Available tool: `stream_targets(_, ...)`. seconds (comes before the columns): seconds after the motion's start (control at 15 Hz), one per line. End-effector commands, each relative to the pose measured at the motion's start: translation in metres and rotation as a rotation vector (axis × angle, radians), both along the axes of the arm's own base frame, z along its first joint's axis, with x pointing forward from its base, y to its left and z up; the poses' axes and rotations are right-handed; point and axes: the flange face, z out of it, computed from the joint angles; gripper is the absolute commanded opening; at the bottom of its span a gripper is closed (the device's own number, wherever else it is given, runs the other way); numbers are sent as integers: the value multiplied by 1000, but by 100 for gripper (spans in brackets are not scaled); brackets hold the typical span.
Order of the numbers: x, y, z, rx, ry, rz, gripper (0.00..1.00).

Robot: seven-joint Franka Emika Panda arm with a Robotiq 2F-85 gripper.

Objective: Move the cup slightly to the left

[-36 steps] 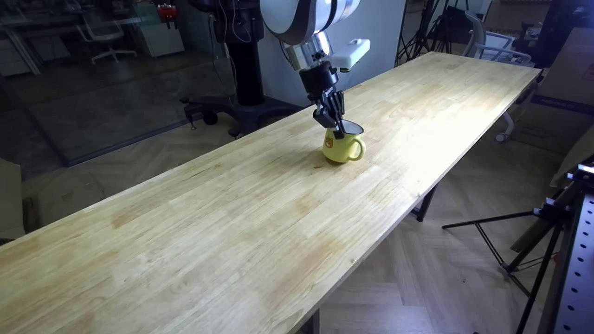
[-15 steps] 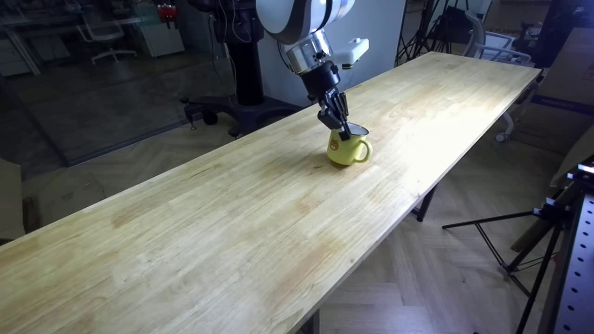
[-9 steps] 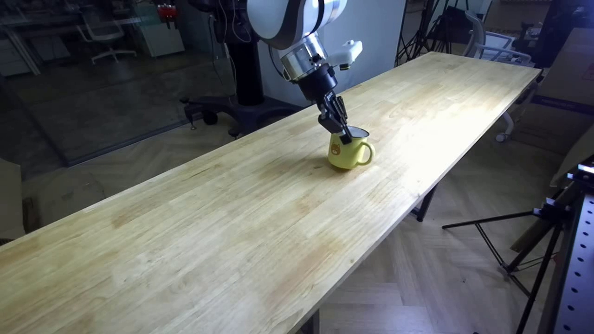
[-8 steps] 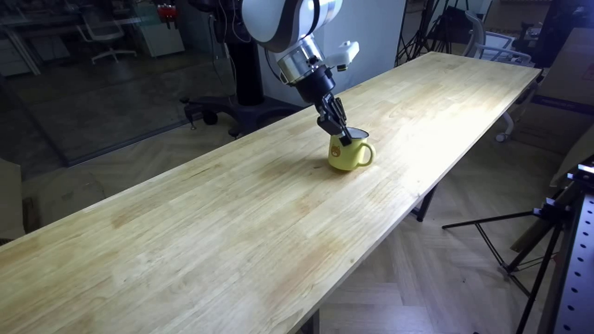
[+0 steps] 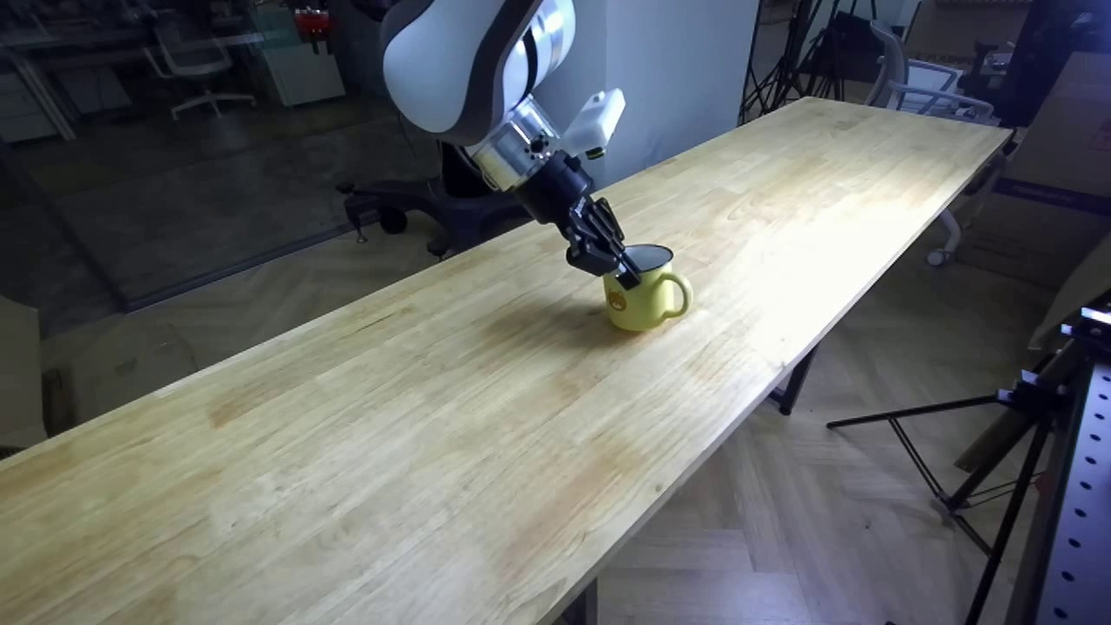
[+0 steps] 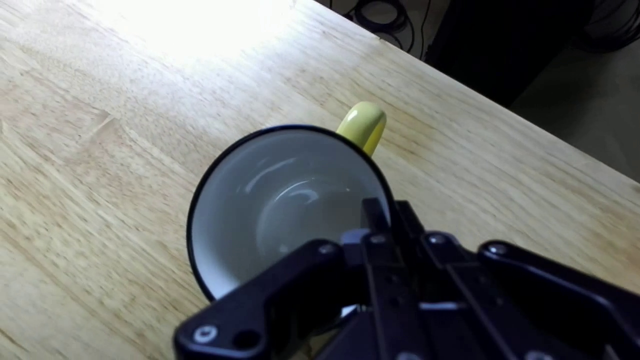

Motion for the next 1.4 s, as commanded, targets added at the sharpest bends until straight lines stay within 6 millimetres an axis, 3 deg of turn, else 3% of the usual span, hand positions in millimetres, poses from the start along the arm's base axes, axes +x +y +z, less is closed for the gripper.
stream_targets(0.0,13,26,-6,-4,-70,-27,2)
stream_targets(1.33,27,78,35,-26,-480,-60,2)
